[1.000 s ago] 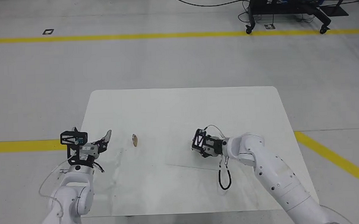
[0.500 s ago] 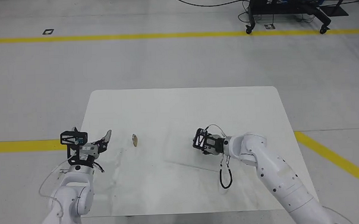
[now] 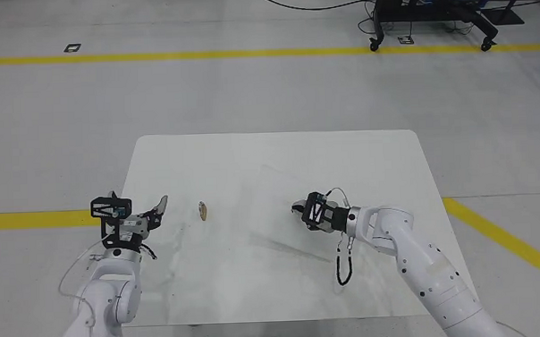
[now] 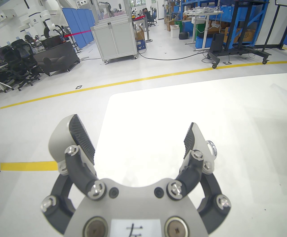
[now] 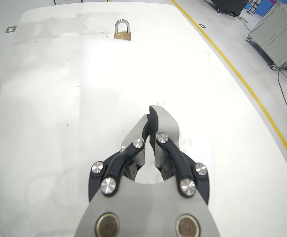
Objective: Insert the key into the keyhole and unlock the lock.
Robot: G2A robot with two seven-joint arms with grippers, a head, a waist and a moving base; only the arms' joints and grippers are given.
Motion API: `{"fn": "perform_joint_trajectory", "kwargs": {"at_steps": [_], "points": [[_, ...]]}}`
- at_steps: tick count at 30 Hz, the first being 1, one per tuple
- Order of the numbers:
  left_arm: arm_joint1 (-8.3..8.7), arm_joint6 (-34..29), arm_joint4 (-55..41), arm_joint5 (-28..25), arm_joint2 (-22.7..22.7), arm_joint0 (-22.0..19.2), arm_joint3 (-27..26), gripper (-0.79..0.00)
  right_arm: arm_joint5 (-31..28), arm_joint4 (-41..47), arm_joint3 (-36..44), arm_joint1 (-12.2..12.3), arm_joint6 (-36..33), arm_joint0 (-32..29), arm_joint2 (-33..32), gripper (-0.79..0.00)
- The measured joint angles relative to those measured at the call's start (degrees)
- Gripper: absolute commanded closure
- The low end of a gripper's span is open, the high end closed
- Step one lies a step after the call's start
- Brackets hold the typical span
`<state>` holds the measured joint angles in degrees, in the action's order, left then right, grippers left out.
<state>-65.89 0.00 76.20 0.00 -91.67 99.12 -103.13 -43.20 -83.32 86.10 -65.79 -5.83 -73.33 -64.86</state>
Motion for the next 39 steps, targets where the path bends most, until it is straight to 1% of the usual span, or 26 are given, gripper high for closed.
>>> {"fn": "perform_joint_trajectory", "kwargs": {"at_steps": [2, 4, 6, 8, 9, 11, 15, 18, 20, 23, 26, 30, 33, 36, 39], "points": [[0.00, 0.03, 0.06, -0.06, 0.00, -0.01, -0.09, -0.785, 0.00, 0.00, 0.00, 0.00, 0.01, 0.00, 0.00, 0.000], [0.14, -0.07, 2.28, -1.00, 0.07, 0.33, -1.80, -0.785, 0.00, 0.00, 0.00, 0.00, 0.02, 0.00, 0.00, 0.000], [0.29, -1.26, 5.46, -3.44, 1.01, 1.06, -5.11, -0.785, 0.00, 0.00, 0.00, 0.00, 0.01, 0.00, 0.00, 0.000], [0.41, -2.83, 8.22, -6.37, 2.50, 0.85, -7.81, -0.785, 0.00, 0.00, 0.00, 0.00, 0.01, 0.00, 0.00, 0.000], [0.47, -4.21, 10.80, -7.87, 3.96, 0.08, -9.04, -0.785, 0.00, 0.00, 0.00, 0.00, 0.01, 0.00, 0.00, 0.000], [0.36, -6.67, 14.48, -9.14, 7.00, -1.87, -10.02, -0.785, 0.00, 0.00, 0.00, 0.00, 0.01, 0.00, 0.00, 0.000], [-0.57, -11.02, 18.67, -10.83, 16.80, -7.76, -9.97, -0.785, 0.00, 0.00, 0.00, 0.00, 0.01, 0.00, 0.00, 0.000], [-1.50, -13.81, 21.43, -11.37, 23.78, -12.64, -6.61, -0.785, 0.00, 0.00, 0.00, 0.00, 0.01, 0.00, 0.00, 0.000], [-2.31, -16.53, 23.22, -10.89, 28.18, -16.51, -2.92, -0.785, 0.00, 0.00, 0.00, 0.00, 0.01, 0.00, 0.00, 0.000], [-3.54, -20.10, 27.02, -9.45, 33.62, -21.82, 2.55, -0.785, 0.00, 0.00, 0.00, 0.00, 0.01, 0.00, 0.00, 0.000], [-4.73, -21.88, 28.01, -7.56, 37.28, -25.76, 7.56, -0.785, 0.00, 0.00, 0.00, 0.00, 0.01, 0.00, 0.00, 0.000], [-5.93, -22.77, 28.30, -5.52, 40.12, -28.62, 12.90, -0.785, 0.00, 0.00, 0.00, 0.00, 0.01, 0.00, 0.00, 0.000], [-6.62, -23.00, 28.35, -4.20, 41.42, -29.60, 16.08, -0.785, 0.00, 0.00, 0.00, 0.00, 0.01, 0.00, 0.00, 0.000], [-7.14, -22.62, 27.16, -3.24, 41.81, -30.10, 18.36, -0.785, 0.00, 0.00, 0.00, 0.00, 0.01, 0.00, 0.00, 0.000], [-7.38, -22.09, 26.74, -2.12, 41.24, -30.40, 19.22, -0.785, 0.00, 0.00, 0.00, 0.00, 0.01, 0.00, 0.00, 0.000]]}}
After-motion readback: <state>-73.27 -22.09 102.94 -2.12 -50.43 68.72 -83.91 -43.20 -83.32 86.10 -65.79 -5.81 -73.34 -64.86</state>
